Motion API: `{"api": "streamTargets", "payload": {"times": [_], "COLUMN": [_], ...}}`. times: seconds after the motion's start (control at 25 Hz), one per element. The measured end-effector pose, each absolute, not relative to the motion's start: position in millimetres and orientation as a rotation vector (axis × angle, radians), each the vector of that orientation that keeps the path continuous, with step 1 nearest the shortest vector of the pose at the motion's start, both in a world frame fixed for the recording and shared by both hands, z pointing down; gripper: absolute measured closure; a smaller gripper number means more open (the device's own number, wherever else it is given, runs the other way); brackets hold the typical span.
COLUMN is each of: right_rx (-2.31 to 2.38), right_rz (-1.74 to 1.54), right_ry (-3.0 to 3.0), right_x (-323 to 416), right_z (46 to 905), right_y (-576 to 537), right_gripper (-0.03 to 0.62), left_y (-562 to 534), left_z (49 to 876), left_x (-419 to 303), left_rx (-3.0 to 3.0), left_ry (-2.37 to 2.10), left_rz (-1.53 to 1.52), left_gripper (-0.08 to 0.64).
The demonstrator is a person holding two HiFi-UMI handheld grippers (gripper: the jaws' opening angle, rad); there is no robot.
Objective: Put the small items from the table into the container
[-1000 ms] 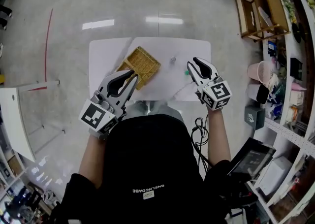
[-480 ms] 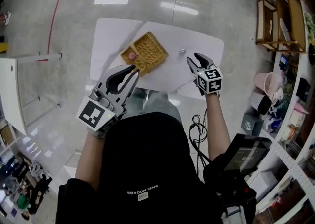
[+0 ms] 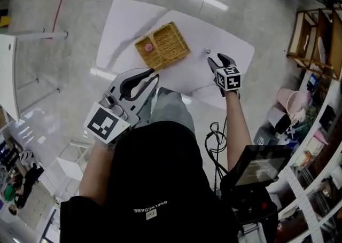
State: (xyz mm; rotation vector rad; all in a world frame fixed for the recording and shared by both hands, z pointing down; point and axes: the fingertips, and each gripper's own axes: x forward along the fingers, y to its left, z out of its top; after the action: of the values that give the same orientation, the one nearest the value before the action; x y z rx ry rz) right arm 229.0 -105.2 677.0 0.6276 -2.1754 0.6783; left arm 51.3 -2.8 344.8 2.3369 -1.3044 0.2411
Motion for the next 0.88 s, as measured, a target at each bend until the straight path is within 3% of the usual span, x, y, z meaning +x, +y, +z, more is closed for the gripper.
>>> {"api": "streamTargets", "payload": {"times": [0.88], "right_rx": [0.402], "right_rz": [0.594], "right_ry": [-1.877], "right_x": [227], "right_z": [839], "right_y": [-122], "right_gripper": [0.357], "left_y": [-21], "left_z": [414], "left_x": [40], "left_rx": [2.187], "left_ry": [-1.368], "left_rz": [0.277], "left_gripper": [0.494]}}
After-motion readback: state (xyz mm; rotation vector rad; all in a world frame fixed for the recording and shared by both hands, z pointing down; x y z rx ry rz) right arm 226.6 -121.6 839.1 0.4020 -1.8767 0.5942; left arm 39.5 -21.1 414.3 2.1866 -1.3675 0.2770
